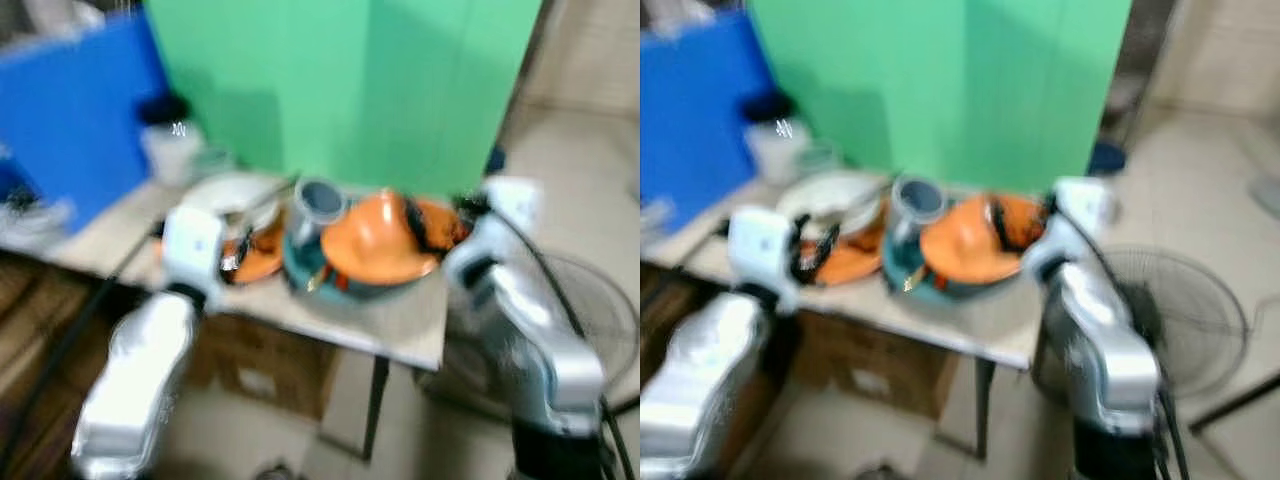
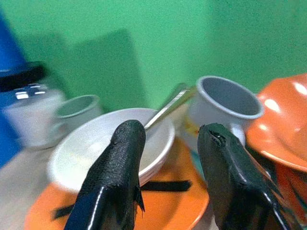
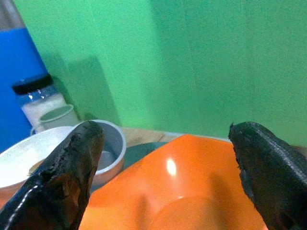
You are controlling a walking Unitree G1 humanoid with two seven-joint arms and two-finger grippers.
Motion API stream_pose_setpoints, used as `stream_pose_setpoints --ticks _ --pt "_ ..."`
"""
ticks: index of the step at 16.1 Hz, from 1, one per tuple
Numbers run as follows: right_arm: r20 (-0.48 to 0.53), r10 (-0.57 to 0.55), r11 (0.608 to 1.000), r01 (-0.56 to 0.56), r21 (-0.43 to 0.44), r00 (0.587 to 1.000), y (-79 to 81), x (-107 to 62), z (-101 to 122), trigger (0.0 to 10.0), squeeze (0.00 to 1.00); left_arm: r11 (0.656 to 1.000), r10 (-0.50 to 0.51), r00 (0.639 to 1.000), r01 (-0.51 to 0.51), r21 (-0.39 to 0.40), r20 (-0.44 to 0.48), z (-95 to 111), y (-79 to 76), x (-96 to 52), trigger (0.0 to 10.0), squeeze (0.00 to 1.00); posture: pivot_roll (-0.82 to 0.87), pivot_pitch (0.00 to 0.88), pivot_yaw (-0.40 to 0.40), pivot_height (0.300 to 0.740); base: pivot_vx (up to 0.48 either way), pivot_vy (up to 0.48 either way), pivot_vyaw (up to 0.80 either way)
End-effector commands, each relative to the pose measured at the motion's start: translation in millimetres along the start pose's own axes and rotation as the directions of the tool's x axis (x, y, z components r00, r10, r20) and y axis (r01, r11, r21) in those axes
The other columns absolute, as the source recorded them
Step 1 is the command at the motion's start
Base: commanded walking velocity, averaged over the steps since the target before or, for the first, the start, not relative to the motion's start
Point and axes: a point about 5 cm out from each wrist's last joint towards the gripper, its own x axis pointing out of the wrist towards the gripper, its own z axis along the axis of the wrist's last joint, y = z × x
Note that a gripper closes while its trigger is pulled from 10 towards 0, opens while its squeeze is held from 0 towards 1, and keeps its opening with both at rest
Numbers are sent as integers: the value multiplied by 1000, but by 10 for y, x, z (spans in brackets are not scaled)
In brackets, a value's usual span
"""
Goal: Setting the table
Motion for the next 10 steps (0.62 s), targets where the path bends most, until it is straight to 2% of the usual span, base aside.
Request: stream_pose_setpoints --ticks 1,2,4,6,7,9,10 --pt "-41 -59 998 60 22 997 -136 -19 39 10000 0 996 -91 995 92 -16 44 97 -120 6 10000 0 157 0 42 727 0 0 0" --pt "-91 -63 997 66 33 994 -163 1 59 10000 0 988 -150 987 151 -15 57 130 -180 -5 10000 0 157 0 41 727 0 0 0" --pt "-126 -63 997 68 36 990 -181 17 94 10000 0 980 -196 978 197 -9 64 152 -232 -18 10000 0 158 0 39 727 0 0 0" --pt "-261 -84 990 110 86 962 -272 31 155 10000 0 958 -285 957 287 -18 51 140 -333 -44 10000 0 156 0 32 727 0 0 0" --pt "-317 -98 985 138 108 943 -321 23 156 10000 0 942 -332 942 333 -29 43 133 -369 -62 10000 0 156 0 30 727 0 0 0" --pt "-360 -98 978 156 135 928 -359 15 150 10000 0 918 -393 919 395 -40 38 134 -413 -90 10000 0 156 0 29 727 0 0 0" --pt "-402 -93 973 168 157 911 -388 -2 133 10000 0 890 -451 892 452 -60 38 141 -455 -124 10000 0 152 0 28 727 0 0 0"
